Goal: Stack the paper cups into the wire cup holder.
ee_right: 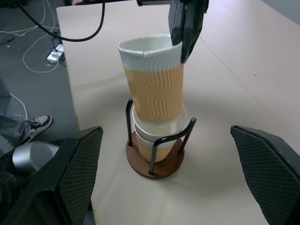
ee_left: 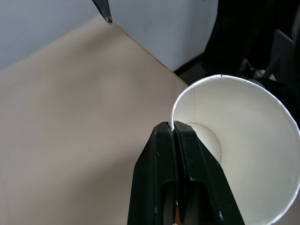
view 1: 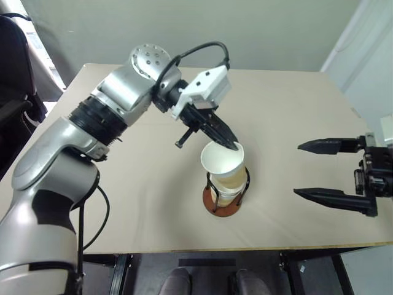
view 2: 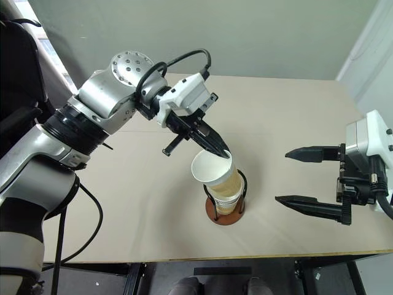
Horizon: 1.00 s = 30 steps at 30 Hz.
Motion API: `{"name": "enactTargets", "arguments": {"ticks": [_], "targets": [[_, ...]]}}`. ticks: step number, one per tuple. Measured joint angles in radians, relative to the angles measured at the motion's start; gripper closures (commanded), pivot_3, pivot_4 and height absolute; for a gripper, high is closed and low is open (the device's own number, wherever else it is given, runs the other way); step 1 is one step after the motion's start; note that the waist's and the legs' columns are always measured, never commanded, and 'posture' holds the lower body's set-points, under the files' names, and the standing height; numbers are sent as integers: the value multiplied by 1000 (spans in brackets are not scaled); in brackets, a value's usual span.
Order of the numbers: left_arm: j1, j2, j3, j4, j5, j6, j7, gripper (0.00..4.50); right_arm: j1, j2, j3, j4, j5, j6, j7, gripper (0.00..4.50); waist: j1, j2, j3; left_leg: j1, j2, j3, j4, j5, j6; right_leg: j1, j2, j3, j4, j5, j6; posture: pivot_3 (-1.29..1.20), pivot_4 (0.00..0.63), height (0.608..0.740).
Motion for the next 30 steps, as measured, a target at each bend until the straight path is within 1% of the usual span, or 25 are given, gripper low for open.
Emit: {"name": "enactTargets", "arguments": {"ticks": [5, 12, 13, 14, 18, 20, 22, 25, 28, 29, 30], "targets": [[-3, -6, -30, 3, 23, -28, 0, 4475, 15, 0, -16, -9, 14, 3, -12, 51, 2, 0, 0, -1, 0, 0, -1, 0, 0, 0, 0, 0, 0, 0, 0, 0, 150, 740], [-3, -34, -34, 24, 61, -70, -1, 4475, 37, 0, -21, -26, 17, 2, -24, 51, 3, 0, 0, -1, 0, 0, -1, 0, 0, 0, 1, -1, 1, 0, 1, 0, 150, 740], [-3, -34, -35, 24, 58, -68, -1, 4099, 41, 0, -20, -26, 16, 2, -25, 51, 3, 0, 0, -1, 0, 0, -1, 0, 0, 0, 0, 0, 1, 0, 1, 0, 150, 740], [-3, -34, -35, 24, 57, -65, -1, 3882, 44, 0, -21, -26, 16, 2, -25, 51, 3, 0, 0, -1, 0, 0, -1, 0, 0, 0, 0, 0, 1, 0, 1, 0, 150, 740], [-3, -34, -39, 24, 62, -63, -1, 2572, 48, 0, -20, -26, 16, 0, -25, 51, 3, 0, 0, -1, 0, 0, -1, 0, 0, 0, 1, -1, 1, 0, 1, 0, 150, 740], [-3, -41, -40, 29, 69, -67, -1, 1796, 48, 0, -20, -26, 16, -3, -25, 51, 4, 0, 0, -1, 0, 0, -1, 0, 0, 0, 1, -1, 1, 0, 1, 0, 150, 740], [-1, -71, -24, 59, 95, -70, -2, 1111, 49, 0, -20, -27, 15, -4, -26, 51, 7, 0, 0, -1, 0, 0, 0, 0, 0, 0, 0, -1, 1, 0, 1, 0, 150, 740], [5, -125, 40, 111, 131, -68, -2, 70, 49, 0, -18, -27, 13, -10, -26, 51, 10, 0, 0, -2, 0, 0, 1, 0, 0, 0, 0, -1, 2, 0, 1, 0, 150, 740], [27, -114, 105, 114, 151, -45, -2, 29, 50, -1, -14, -19, -3, -19, -21, 51, 8, 1, -1, -1, 0, 2, 0, 0, 0, 0, 1, 0, 2, 0, 2, 0, 150, 740], [55, -94, 137, 98, 153, -22, -3, 29, 58, -9, -14, -11, -14, -22, -5, 51, 5, 2, -1, -1, 0, 2, 0, 0, 0, 0, 1, 0, 2, 0, 2, 0, 150, 740], [94, -53, 167, 74, 151, 3, -3, 29, 75, -20, -14, 6, -29, -23, 15, 51, 0, 3, -2, 0, 0, 4, -1, 0, 0, 0, 2, 0, 3, 0, 2, 0, 150, 740]]}}
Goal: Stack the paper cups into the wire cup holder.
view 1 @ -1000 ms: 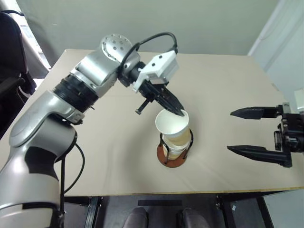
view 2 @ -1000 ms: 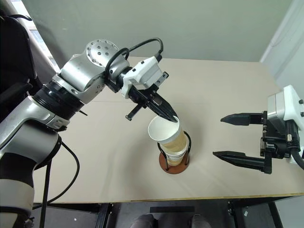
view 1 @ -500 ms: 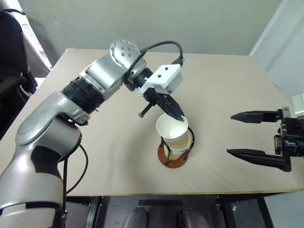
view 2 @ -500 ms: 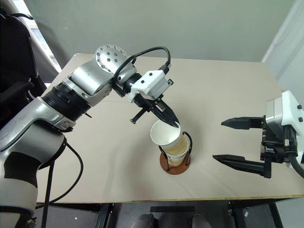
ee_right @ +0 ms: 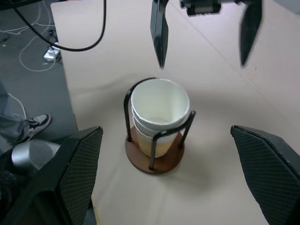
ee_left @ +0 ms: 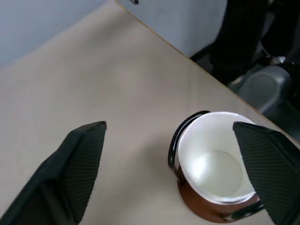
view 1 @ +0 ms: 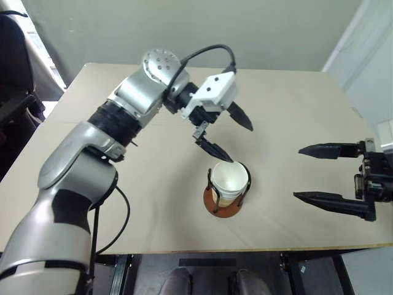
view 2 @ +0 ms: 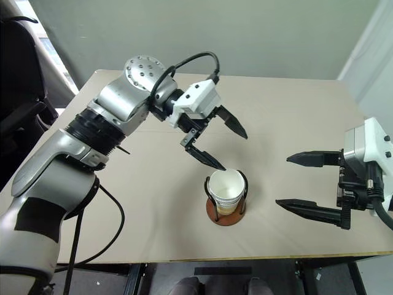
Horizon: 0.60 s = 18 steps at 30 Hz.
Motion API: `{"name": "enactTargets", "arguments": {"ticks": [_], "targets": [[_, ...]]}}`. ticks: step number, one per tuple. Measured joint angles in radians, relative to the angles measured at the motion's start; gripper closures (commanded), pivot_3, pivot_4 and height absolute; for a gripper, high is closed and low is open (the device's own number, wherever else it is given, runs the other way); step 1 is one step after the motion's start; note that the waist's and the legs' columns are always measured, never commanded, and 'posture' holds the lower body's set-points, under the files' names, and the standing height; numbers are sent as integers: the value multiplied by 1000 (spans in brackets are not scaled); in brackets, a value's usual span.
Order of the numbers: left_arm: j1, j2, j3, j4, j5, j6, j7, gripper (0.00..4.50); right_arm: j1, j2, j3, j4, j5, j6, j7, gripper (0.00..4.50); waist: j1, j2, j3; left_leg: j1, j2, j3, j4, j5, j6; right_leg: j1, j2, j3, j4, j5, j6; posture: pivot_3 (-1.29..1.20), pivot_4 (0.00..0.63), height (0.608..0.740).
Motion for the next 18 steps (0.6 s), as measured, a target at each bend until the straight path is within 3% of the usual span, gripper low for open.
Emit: {"name": "enactTargets", "arguments": {"ticks": [3, 9, 13, 18], "targets": [[155, 201, 88, -64, -24, 106, -1, 29, 75, -8, -33, 74, -74, -3, 86, 51, -18, 1, 0, 2, 1, 2, -3, 0, 0, -2, 2, -2, 0, 0, 0, 0, 150, 740], [327, 457, 244, -157, -72, 289, -2, 29, 186, -23, -113, 219, -207, -43, 260, 51, -1, 0, -1, 1, 0, -4, -1, 0, 0, -2, -1, 0, -3, -2, -4, 0, 150, 740], [465, 579, 375, -187, -102, 400, -3, 29, 235, -32, -157, 357, -313, -86, 369, 51, 2, 1, -1, 5, 0, -3, -3, 0, 0, -1, -1, 1, 1, -4, -8, 0, 150, 740], [691, 640, 541, -267, -133, 507, 2, 29, 235, -43, -180, 457, -376, -126, 431, 51, -7, 1, -1, 6, 0, -3, -3, 0, 0, 0, 0, 1, 2, -5, -10, 0, 150, 740]]}}
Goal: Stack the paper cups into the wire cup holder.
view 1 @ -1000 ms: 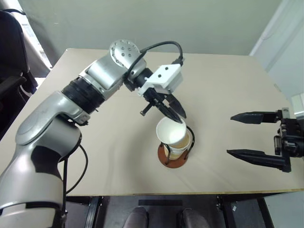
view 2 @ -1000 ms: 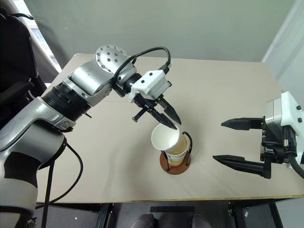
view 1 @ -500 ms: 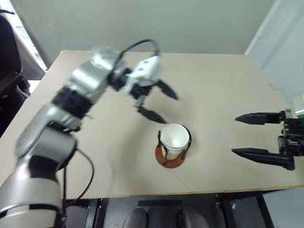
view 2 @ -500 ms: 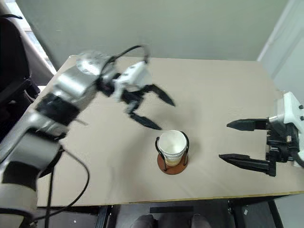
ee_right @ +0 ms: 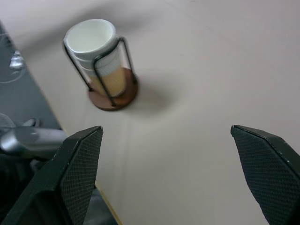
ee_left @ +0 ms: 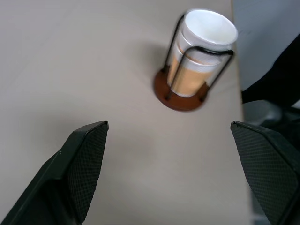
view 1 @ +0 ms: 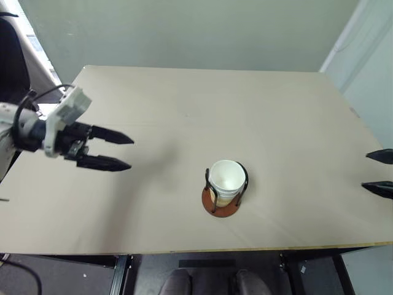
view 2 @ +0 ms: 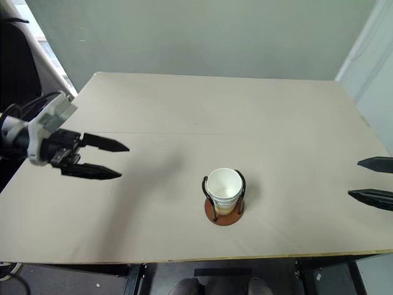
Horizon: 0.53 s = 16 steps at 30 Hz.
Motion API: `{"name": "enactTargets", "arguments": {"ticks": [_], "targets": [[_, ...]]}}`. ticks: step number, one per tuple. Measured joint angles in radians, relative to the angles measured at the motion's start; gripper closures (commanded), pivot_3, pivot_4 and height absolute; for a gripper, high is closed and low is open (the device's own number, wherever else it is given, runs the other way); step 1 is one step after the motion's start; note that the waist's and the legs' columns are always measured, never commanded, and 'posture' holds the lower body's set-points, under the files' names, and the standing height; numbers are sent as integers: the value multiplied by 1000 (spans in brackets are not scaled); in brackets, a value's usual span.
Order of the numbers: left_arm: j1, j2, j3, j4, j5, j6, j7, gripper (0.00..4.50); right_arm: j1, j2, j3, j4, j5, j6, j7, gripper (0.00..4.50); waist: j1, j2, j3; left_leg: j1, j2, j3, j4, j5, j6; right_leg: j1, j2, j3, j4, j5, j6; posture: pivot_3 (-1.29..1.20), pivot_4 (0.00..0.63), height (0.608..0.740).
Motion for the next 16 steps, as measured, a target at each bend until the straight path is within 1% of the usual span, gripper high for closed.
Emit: {"name": "enactTargets", "arguments": {"ticks": [4, 8, 11, 16], "targets": [[110, -3, 132, -92, -18, 63, 34, 29, -38, -1, 36, 25, -11, -24, 11, 51, -3, 0, 0, 0, 0, 0, 0, 0, 0, 0, 0, 0, 0, 0, -1, 0, 150, 740], [157, -27, 210, -145, -23, 99, 62, 29, -73, -2, 81, 45, -17, -36, 12, 51, -4, 0, 0, 0, 0, 0, 0, 0, 0, 0, 0, 0, 1, 0, -1, 0, 150, 740], [179, -43, 241, -159, -20, 116, 78, 29, -89, -2, 94, 62, -29, -42, 12, 51, -5, 0, 0, 0, 0, 0, 0, 0, 0, 0, 0, 0, 1, 0, -1, 0, 150, 740], [195, -58, 256, -177, -1, 130, 87, 29, -109, -3, 119, 64, -33, -43, 12, 51, -6, 0, 0, 0, 0, 0, 0, 0, 0, 0, 0, 0, 1, 0, -1, 0, 150, 740]]}}
